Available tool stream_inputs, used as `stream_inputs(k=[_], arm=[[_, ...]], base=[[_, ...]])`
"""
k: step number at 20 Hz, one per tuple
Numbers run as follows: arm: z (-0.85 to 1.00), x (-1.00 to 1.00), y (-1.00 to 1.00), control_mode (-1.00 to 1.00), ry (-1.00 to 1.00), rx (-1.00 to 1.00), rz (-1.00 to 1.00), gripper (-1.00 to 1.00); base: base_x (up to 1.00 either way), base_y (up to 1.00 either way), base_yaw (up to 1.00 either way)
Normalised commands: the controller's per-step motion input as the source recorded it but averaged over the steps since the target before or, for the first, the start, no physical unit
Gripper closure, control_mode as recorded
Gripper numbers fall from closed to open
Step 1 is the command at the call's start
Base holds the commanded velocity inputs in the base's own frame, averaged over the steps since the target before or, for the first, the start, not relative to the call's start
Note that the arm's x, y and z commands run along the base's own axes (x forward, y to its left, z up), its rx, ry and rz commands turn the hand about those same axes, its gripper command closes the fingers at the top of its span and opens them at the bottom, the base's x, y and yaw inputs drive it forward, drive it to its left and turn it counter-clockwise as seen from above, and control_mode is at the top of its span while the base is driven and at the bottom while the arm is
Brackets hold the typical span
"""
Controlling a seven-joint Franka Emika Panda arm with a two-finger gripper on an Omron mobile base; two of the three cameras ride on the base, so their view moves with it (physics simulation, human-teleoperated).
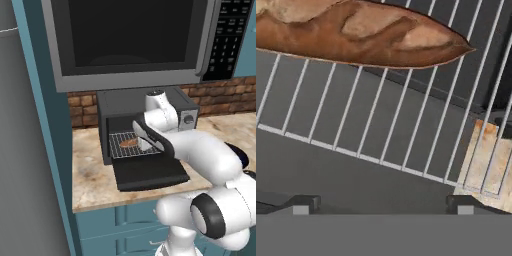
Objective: Pull the toaster oven rack outwards. Pick up the baguette from the plate and place it on the toaster oven rack. Close the toaster oven door fully and set the temperature to the lowest setting.
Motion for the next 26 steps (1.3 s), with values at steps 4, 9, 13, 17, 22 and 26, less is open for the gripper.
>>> stream_inputs(k=[4,9,13,17,22,26], arm=[[-0.46,-0.04,0.13,-1.00,0.01,0.18,-0.14,-1.00],[-0.57,0.00,0.24,-1.00,-0.04,0.03,-0.17,-1.00],[-0.22,-0.02,0.12,-1.00,-0.10,0.00,-0.08,-1.00],[-0.04,-0.01,0.00,-1.00,0.00,0.00,0.00,-1.00],[-0.29,-0.01,0.00,-1.00,-0.02,0.00,-0.03,-1.00],[-0.04,-0.24,0.00,-1.00,0.00,0.00,-0.09,-1.00]], base=[[0.00,0.00,0.00],[0.00,0.00,0.00],[0.00,0.00,0.00],[0.00,0.00,0.00],[0.00,0.00,0.00],[0.00,0.00,0.00]])
